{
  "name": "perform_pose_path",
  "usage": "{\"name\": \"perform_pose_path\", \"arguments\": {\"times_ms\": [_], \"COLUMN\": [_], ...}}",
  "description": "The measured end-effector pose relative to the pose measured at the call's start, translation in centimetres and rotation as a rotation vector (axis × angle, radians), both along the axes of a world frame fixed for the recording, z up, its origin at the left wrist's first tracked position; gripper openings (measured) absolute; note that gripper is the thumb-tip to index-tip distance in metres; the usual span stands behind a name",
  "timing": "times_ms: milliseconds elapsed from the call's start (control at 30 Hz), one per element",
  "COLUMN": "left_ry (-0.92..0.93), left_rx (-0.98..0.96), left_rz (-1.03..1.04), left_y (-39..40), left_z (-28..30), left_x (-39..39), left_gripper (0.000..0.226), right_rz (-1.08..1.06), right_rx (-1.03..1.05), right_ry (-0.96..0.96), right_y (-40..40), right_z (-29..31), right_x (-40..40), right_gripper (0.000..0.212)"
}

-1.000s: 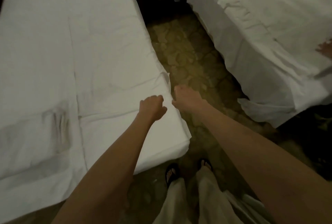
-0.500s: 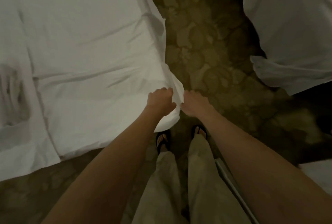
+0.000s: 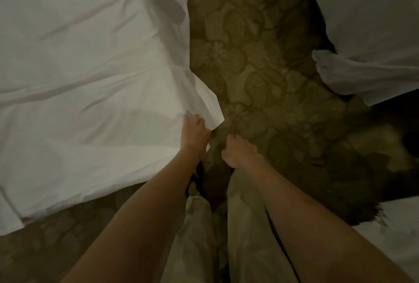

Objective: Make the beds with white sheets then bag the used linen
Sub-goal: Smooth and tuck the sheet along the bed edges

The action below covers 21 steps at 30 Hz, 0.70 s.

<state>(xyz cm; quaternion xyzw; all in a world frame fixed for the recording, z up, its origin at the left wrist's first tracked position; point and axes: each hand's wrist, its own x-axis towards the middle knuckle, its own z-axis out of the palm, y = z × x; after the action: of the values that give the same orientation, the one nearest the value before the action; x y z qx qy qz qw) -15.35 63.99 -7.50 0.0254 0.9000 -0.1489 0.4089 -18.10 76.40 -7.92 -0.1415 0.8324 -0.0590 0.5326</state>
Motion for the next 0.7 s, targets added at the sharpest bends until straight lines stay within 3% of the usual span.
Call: {"name": "perform_pose_path", "arguments": {"times_ms": [67,267,400,500,567,700], "left_ry": [0.006,0.027,0.055,0.042,0.076,0.105], "left_rx": [0.013,0.076,0.127,0.075,0.054,0.060], "left_rz": [-0.015,0.112,0.218,0.157,0.108,0.003], "left_y": [0.2,-0.4,-1.0,-0.7,-0.8,-1.0], "left_z": [-0.4,0.6,0.8,-0.1,-1.0,-1.7], "left_x": [-0.3,-1.3,-1.1,-0.6,-0.4,0.0], "left_gripper": [0.030,0.018,0.039,0.055,0.048,0.030], "right_rz": [-0.021,-0.248,-0.322,-0.340,-0.323,-0.235], "right_rx": [-0.002,-0.013,-0.058,-0.127,-0.151,-0.137], "right_ry": [-0.032,-0.157,-0.198,-0.172,-0.166,-0.127], "right_y": [0.4,1.1,0.4,-0.6,-1.1,-1.5], "right_z": [-0.5,-1.2,-1.0,-1.4,-1.9,-2.6], "right_x": [0.7,1.4,1.4,1.3,1.1,0.6], "right_gripper": [0.035,0.033,0.019,0.025,0.022,0.037]}}
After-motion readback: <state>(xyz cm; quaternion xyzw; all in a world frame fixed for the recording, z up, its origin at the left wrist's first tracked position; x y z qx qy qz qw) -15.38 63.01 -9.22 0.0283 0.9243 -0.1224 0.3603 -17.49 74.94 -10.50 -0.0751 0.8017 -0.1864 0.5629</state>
